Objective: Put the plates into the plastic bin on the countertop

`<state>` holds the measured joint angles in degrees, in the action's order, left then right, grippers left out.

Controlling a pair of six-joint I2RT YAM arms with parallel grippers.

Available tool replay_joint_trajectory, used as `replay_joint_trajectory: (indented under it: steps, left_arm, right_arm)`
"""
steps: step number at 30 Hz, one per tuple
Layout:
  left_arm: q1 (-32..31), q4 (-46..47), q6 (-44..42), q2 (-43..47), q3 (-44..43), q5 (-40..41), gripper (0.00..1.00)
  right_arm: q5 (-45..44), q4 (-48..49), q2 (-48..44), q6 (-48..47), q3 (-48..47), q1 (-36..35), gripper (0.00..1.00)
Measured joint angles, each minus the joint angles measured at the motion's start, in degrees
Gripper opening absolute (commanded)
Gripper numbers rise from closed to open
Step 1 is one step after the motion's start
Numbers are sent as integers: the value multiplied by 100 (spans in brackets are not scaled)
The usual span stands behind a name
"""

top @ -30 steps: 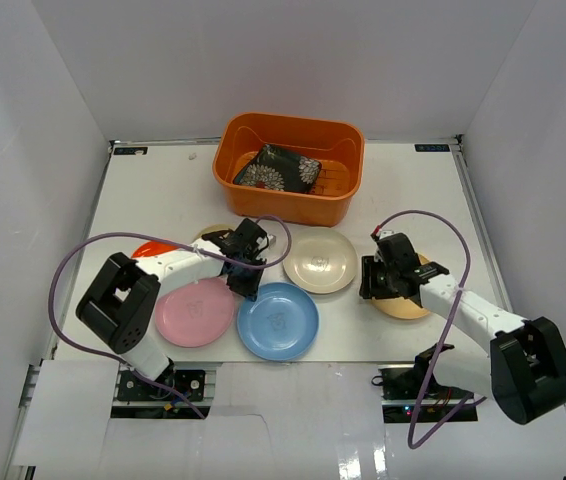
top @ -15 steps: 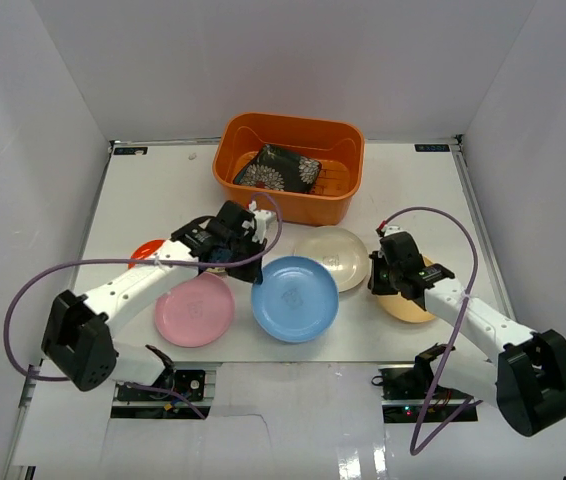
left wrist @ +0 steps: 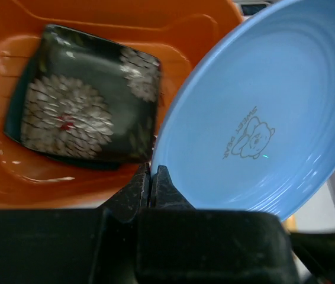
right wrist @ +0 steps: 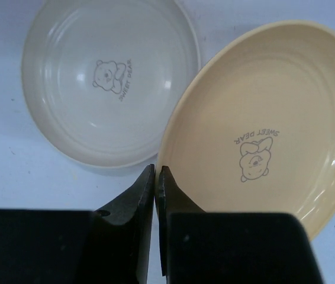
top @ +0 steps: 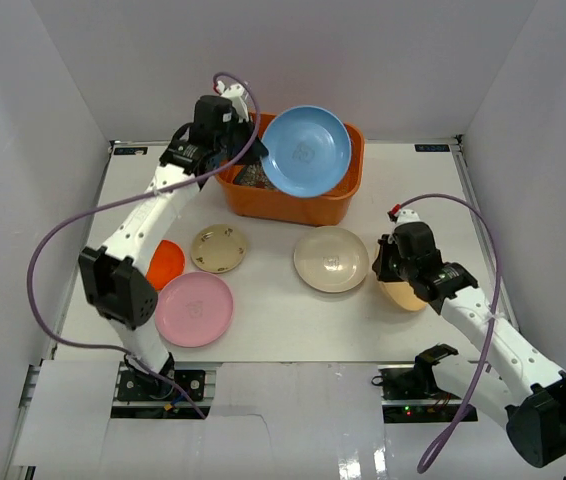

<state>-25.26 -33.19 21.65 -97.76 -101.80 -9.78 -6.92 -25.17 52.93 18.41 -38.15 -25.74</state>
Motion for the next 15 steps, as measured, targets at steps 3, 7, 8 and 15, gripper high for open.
replay_joint_trajectory:
  steps: [3, 7, 8, 15]
  left_arm:
    - [223, -39, -59, -984, -953, 439, 0]
    - [306, -216, -197, -2105, -1989, 951, 0]
    - [310, -271, -234, -2330, -2153, 1038, 0]
    - [356, -592, -463, -3401, -2741, 1353, 11]
  right_arm:
    - [0, -4, -81, -42, -203, 0, 8]
    - [0, -87, -31, -116, -682, -4, 8]
    - [0, -85, 15, -127, -848, -7, 8]
    - [105, 476, 481, -260, -2260, -52, 8]
